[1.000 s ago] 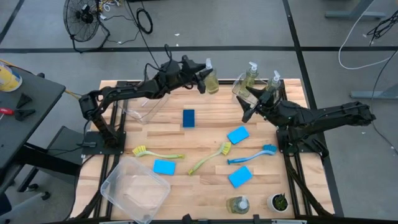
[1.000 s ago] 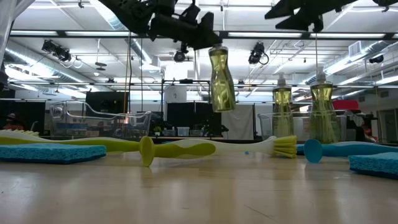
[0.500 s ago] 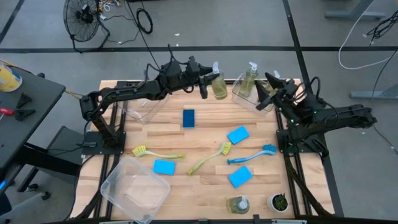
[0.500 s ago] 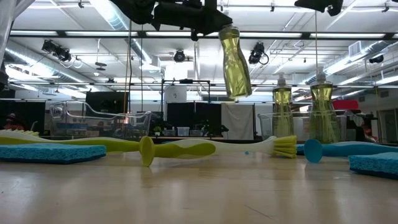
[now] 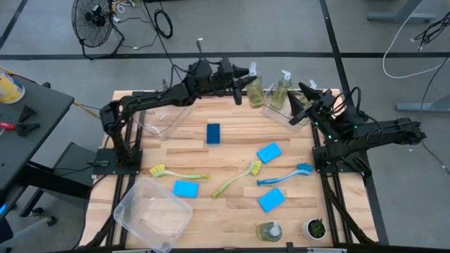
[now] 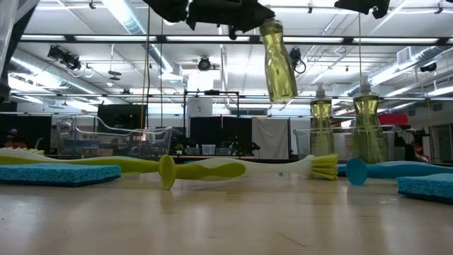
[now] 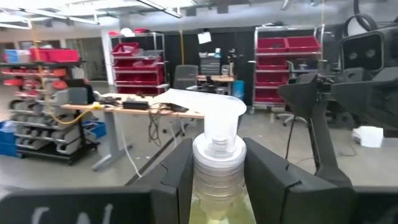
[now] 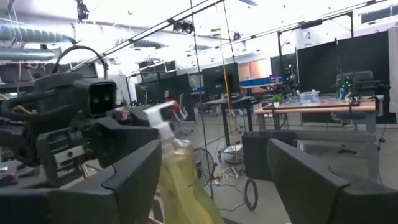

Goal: Pick & Place Kitchen Sink Supplies
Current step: Put the yellow dish soap bottle into the right transparent bin

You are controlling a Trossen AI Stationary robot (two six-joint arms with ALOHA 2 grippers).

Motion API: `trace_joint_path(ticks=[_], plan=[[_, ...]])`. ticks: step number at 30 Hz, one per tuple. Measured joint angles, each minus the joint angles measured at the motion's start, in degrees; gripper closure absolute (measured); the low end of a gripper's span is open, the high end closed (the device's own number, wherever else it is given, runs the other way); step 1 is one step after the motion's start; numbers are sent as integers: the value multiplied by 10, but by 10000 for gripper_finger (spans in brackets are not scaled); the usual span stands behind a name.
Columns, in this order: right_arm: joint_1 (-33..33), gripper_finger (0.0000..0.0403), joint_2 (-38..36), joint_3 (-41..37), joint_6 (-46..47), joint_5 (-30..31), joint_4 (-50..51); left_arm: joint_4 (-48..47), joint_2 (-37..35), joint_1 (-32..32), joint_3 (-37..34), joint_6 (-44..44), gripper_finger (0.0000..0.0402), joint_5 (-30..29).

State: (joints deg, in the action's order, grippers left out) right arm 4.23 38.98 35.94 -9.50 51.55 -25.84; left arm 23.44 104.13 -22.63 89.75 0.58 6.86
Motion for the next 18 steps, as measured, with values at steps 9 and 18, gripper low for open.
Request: trace_joint_path(ticks=[9, 18], plan=[[0, 111, 0, 0, -5, 0, -1, -3, 92, 0, 111, 0, 284, 50], [0, 111, 0, 0, -32, 0, -23, 1, 138, -2, 147, -3, 284, 59]])
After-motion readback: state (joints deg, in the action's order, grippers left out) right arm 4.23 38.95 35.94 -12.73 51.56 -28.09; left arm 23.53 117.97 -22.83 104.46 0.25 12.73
